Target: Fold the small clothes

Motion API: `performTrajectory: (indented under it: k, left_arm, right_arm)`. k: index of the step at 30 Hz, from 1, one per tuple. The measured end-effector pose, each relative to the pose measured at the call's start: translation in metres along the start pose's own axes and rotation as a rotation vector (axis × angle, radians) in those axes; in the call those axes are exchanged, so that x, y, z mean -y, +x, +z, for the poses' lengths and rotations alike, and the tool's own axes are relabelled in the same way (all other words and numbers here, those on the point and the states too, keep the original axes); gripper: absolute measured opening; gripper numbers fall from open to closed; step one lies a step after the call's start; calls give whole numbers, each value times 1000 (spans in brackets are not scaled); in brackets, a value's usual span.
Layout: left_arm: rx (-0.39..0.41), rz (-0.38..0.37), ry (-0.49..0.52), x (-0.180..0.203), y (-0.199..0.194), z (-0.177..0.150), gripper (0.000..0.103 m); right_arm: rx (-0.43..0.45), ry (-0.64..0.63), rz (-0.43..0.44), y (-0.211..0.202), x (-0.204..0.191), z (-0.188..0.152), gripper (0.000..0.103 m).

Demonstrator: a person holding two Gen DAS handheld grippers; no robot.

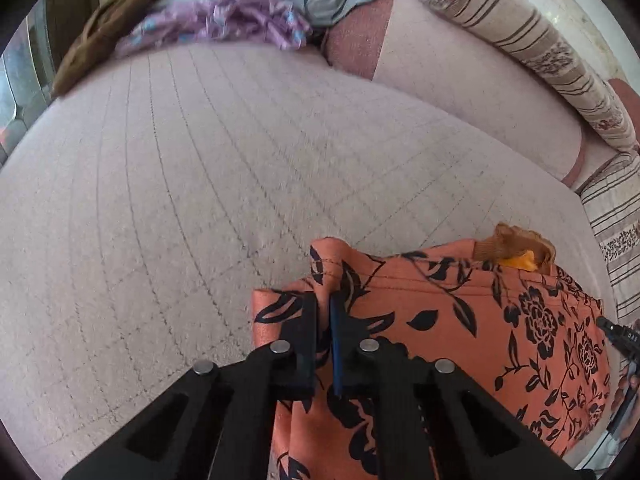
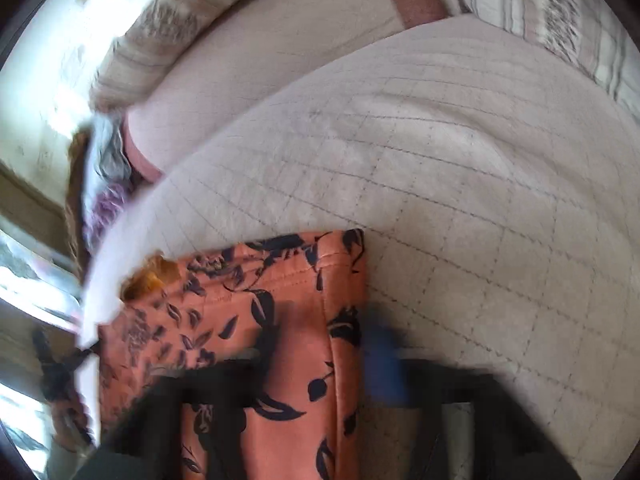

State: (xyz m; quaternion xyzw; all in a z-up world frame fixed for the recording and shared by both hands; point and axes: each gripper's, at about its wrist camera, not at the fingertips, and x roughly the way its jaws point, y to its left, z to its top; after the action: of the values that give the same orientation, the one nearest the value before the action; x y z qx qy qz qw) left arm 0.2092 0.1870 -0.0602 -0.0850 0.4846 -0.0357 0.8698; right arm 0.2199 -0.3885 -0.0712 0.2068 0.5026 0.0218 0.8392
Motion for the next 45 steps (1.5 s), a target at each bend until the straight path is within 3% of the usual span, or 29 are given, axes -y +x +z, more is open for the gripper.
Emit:
performTrajectory:
  k: [1, 2, 6, 9, 12, 13, 15, 17, 19, 20, 21, 22, 23, 26, 28, 33, 34, 36, 37, 39, 41, 42, 45]
  left_arm:
    - [30, 5, 19, 4, -7, 1, 4]
    - [64, 13, 37, 7, -19, -1, 4]
    - [198, 3, 69, 10, -78, -18, 4]
    - [247, 17, 61, 5, -98, -27, 4]
    - [217, 38, 44, -6, -78, -22, 3]
    - [139, 36, 23, -12, -56, -19, 4]
    - [55, 53, -17, -21, -23, -16, 8]
    - [-4, 74, -36, -28, 3, -17, 9]
    - [-11, 69, -67, -37, 4, -19, 21]
    - [14, 66, -74, -39, -3, -20, 25]
    - [41, 67, -73, -41, -12, -22, 29]
    - [67, 75, -62, -43, -27, -25, 30]
    - [83, 79, -57, -44, -38, -28, 30]
    - [139, 49, -53, -42, -78, -47, 37]
    - [163, 10, -38, -34, -101, -66, 46]
    - [156, -70, 24, 2, -111, -116, 68]
    - [119, -61, 40, 9, -103, -127, 68]
    - [-35, 0, 64, 14, -68, -147, 66]
    - [-46, 36, 92, 16, -62, -154, 65]
    - [26, 66, 118, 24, -85, -159, 65]
    - [66, 12, 88, 26, -103, -158, 67]
    - [88, -7, 77, 26, -108, -158, 73]
    - [56, 11, 48, 21, -96, -162, 81]
  right_arm:
    - [14, -15, -25, -2, -5, -1, 10]
    - [29, -36, -43, -8, -11, -1, 8]
    - [117, -141, -72, -43, -41, -5, 8]
    - [207, -185, -52, -79, -59, -3, 7]
    - [254, -191, -41, -89, -65, 11, 8]
    - [249, -184, -43, -81, -63, 18, 8]
    - [150, -159, -61, -43, -54, 28, 8]
    - [57, -71, -106, -1, -30, 26, 11]
    - [-32, 0, -111, 25, -11, 17, 16]
    - [22, 12, -83, 18, -9, 12, 19]
    - [45, 12, -72, 10, -8, 10, 34]
    - [58, 7, -75, 0, -9, 8, 54]
    - [84, 4, -87, -13, -8, 5, 61]
    - [175, 18, -72, -56, -11, -4, 64]
    - [206, 38, 29, -84, -19, -18, 65]
    - [106, 15, 306, -95, -53, -78, 79]
    - [73, -3, 309, -85, -55, -92, 79]
    - [12, 30, 189, -60, -45, -120, 79]
    - [-29, 107, 139, -44, -28, -134, 75]
    - [41, 183, 193, -53, -17, -147, 74]
    - [19, 178, 175, -64, -24, -143, 74]
    - [43, 149, 198, -70, -29, -141, 75]
    - [120, 88, 212, -80, -36, -139, 85]
